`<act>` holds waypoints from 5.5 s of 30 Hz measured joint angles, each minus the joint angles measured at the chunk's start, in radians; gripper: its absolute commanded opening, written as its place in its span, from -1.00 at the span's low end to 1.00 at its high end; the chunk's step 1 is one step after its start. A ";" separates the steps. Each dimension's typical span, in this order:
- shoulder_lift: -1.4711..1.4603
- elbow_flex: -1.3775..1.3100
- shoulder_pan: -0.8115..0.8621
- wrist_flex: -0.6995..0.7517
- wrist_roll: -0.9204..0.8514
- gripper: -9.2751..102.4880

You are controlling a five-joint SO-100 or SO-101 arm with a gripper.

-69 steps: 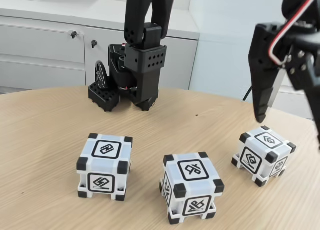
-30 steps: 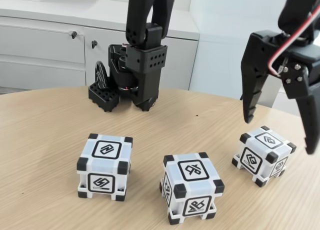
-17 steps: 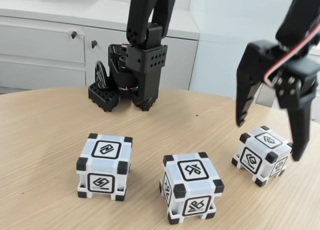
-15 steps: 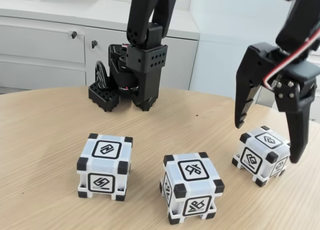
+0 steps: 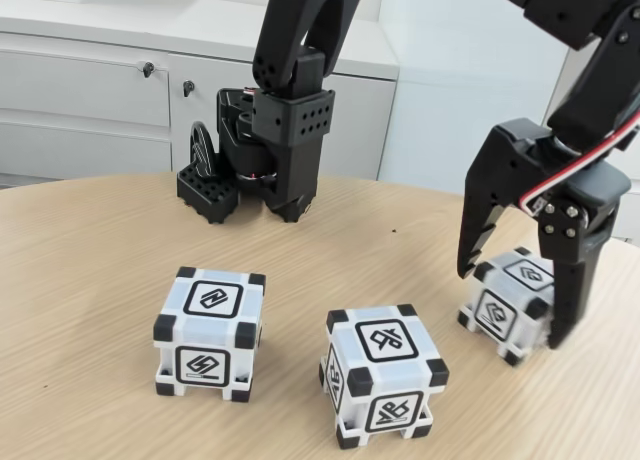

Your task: Stack cubes from left to right.

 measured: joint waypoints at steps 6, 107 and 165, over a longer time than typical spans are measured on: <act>0.000 0.000 -0.002 0.000 0.015 -0.83; 0.624 0.333 1.034 0.094 -0.250 -0.83; 0.580 0.333 1.032 0.091 -0.126 -0.10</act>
